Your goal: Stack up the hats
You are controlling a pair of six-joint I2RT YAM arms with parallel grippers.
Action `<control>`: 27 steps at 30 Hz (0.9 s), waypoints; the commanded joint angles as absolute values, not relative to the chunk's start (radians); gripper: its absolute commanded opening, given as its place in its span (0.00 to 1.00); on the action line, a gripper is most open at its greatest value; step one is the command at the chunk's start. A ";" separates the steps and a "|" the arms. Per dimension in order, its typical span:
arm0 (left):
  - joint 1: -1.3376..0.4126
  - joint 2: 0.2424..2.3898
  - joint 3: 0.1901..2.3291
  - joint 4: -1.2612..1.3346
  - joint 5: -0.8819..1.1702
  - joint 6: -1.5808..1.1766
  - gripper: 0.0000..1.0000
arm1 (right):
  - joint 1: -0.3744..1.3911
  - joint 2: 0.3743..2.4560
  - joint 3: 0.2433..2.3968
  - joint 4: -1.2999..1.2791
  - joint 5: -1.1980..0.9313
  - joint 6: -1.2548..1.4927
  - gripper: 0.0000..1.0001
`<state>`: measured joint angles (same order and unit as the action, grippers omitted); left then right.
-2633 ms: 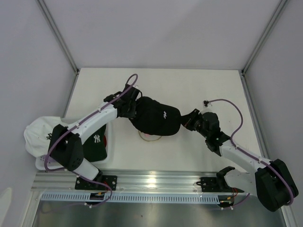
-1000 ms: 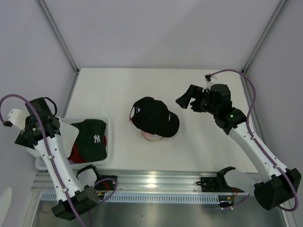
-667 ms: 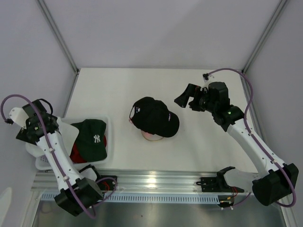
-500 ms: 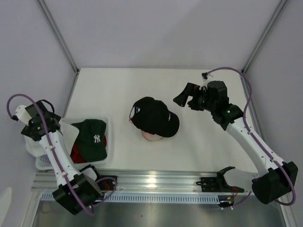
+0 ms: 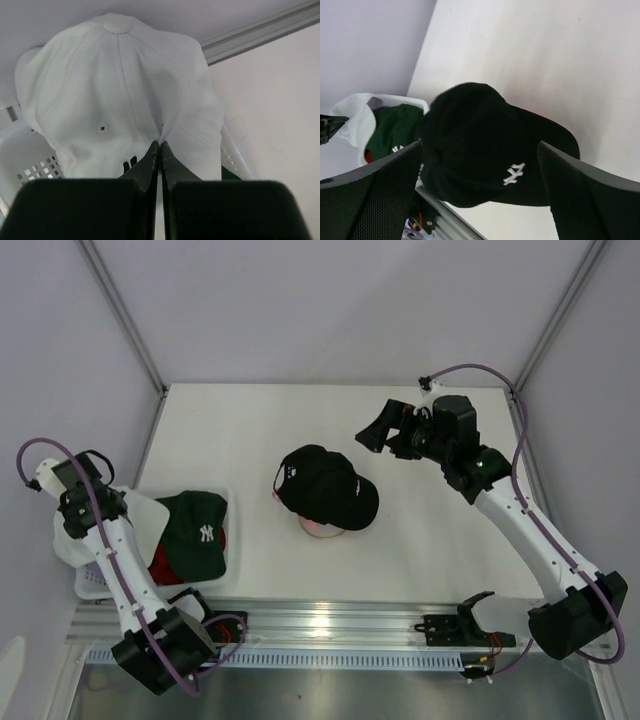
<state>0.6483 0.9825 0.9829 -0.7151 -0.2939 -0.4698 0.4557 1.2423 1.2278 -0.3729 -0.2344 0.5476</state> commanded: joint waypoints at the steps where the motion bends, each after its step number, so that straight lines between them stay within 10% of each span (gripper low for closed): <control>1: 0.658 0.914 1.087 -0.747 -0.198 -0.489 0.01 | 0.479 1.249 1.340 -0.341 -0.244 0.566 1.00; 27: 0.372 0.750 1.424 -1.049 0.005 -1.463 0.01 | 0.936 1.387 1.356 0.187 -0.282 0.425 0.99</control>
<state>0.4206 0.7795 1.4258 -1.0851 0.0269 -1.2366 0.8989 1.3819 1.3773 0.0330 -0.3389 0.5198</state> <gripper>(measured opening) 0.009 0.993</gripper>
